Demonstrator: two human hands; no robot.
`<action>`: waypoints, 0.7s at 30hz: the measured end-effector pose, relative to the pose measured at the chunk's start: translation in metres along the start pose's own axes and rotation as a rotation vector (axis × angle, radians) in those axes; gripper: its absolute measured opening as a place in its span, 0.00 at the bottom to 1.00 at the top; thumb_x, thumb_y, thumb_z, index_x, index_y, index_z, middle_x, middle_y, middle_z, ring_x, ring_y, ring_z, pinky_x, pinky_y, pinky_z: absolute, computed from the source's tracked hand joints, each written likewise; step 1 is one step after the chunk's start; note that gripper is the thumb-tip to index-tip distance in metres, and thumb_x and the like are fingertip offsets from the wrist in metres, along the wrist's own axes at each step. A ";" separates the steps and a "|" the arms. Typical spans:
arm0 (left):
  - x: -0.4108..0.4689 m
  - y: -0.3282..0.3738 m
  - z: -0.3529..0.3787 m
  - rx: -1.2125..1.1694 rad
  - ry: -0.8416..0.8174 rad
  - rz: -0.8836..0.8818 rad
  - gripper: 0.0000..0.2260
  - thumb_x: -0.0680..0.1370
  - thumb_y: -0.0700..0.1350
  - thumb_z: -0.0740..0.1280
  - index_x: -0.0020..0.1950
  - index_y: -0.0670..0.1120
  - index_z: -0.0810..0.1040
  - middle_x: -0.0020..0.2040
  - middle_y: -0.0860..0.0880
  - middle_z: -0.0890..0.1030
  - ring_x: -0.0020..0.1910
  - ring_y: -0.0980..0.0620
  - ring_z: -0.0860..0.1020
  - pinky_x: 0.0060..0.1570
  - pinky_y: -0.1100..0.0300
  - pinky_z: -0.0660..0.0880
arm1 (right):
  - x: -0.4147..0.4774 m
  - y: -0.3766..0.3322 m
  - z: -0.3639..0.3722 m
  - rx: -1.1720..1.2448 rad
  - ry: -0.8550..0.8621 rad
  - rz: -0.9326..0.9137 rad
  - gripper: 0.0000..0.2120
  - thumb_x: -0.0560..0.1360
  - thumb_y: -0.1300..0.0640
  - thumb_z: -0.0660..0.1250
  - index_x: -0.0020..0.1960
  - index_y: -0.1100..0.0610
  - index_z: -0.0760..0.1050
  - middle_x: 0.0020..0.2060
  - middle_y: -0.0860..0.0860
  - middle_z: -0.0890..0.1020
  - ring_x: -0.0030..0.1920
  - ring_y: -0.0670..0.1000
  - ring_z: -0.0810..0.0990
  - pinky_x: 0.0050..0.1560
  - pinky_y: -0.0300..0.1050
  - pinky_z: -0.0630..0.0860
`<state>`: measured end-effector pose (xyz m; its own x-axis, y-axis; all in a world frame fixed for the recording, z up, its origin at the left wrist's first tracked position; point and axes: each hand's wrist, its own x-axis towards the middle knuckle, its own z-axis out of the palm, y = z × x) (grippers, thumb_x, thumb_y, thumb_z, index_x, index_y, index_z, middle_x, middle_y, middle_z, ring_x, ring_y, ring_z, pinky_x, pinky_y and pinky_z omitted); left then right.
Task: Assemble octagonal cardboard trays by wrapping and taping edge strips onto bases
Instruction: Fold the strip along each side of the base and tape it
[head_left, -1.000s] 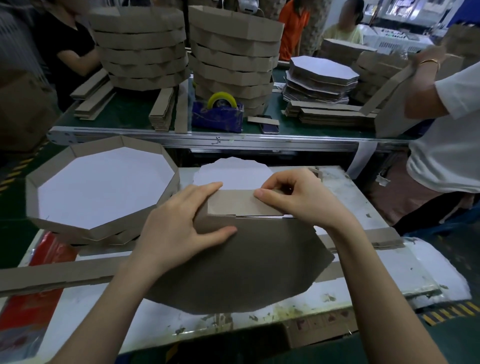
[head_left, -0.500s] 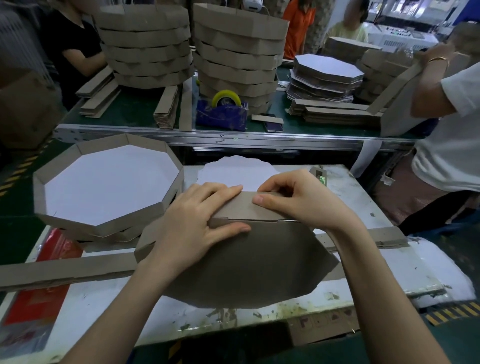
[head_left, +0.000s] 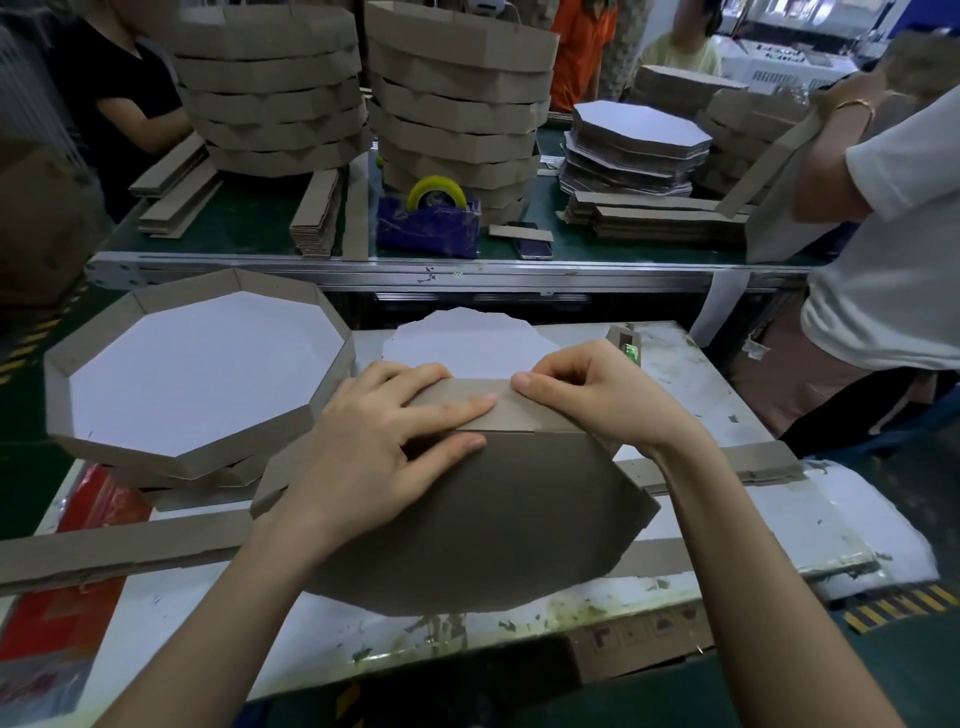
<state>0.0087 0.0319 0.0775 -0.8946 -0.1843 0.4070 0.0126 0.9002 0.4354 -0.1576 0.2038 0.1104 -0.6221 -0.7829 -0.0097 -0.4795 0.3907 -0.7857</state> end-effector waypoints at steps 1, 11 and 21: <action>0.001 0.001 0.000 0.002 -0.006 -0.001 0.19 0.76 0.64 0.57 0.64 0.65 0.75 0.63 0.51 0.78 0.60 0.50 0.73 0.57 0.49 0.72 | 0.000 0.000 -0.001 0.002 0.004 -0.001 0.15 0.78 0.47 0.68 0.41 0.56 0.85 0.28 0.47 0.80 0.28 0.41 0.75 0.29 0.31 0.69; 0.016 0.013 0.001 0.129 -0.075 0.046 0.19 0.77 0.65 0.55 0.65 0.66 0.73 0.61 0.52 0.79 0.61 0.49 0.74 0.59 0.48 0.71 | 0.004 0.004 -0.002 0.023 -0.017 -0.012 0.18 0.79 0.47 0.68 0.41 0.61 0.84 0.32 0.60 0.81 0.30 0.45 0.73 0.30 0.35 0.69; 0.020 0.010 0.004 0.024 -0.069 0.019 0.14 0.77 0.62 0.57 0.61 0.67 0.75 0.62 0.52 0.80 0.59 0.49 0.75 0.55 0.52 0.69 | 0.063 0.130 -0.017 0.625 0.664 0.479 0.08 0.81 0.60 0.63 0.53 0.57 0.81 0.53 0.55 0.81 0.56 0.56 0.79 0.49 0.50 0.82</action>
<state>-0.0110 0.0388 0.0869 -0.9230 -0.1407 0.3583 0.0196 0.9124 0.4089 -0.2697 0.2139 0.0184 -0.9709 -0.1122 -0.2117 0.1981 0.1212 -0.9727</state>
